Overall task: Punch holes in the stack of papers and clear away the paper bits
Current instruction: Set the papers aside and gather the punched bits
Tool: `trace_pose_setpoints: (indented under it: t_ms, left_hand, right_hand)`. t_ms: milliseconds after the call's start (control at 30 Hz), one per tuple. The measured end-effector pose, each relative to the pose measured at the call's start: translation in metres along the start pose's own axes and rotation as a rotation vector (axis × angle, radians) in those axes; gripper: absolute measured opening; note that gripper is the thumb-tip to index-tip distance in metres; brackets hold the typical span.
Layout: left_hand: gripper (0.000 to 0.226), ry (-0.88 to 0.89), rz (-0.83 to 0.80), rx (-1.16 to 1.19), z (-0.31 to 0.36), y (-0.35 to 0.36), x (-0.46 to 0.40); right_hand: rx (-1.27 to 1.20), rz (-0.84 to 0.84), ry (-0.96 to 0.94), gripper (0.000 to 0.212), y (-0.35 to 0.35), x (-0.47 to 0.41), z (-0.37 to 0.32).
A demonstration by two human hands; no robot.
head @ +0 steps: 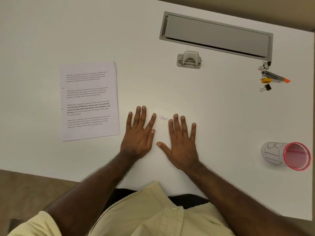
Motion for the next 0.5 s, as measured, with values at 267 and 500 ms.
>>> trace_pose_setpoints:
  t_ms: [267,500]
  left_hand:
    - [0.063,-0.016,0.043,0.038,-0.001,-0.005,0.002]
    - [0.064,-0.040,0.032,0.054,-0.001,-0.003,0.000]
  right_hand:
    - [-0.136,0.064,-0.017,0.094,-0.017,-0.048,0.000]
    - [-0.023,0.050,-0.071,0.091,-0.018,-0.068,0.010]
Point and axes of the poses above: each hand's wrist, its own x-axis away from the middle knuckle, its own y-axis out of the palm, z = x × y, the point moved 5 cm from there along -x, towards the middle knuckle, and after that the axes turned 10 degrees about y, right-handed, at the moved point
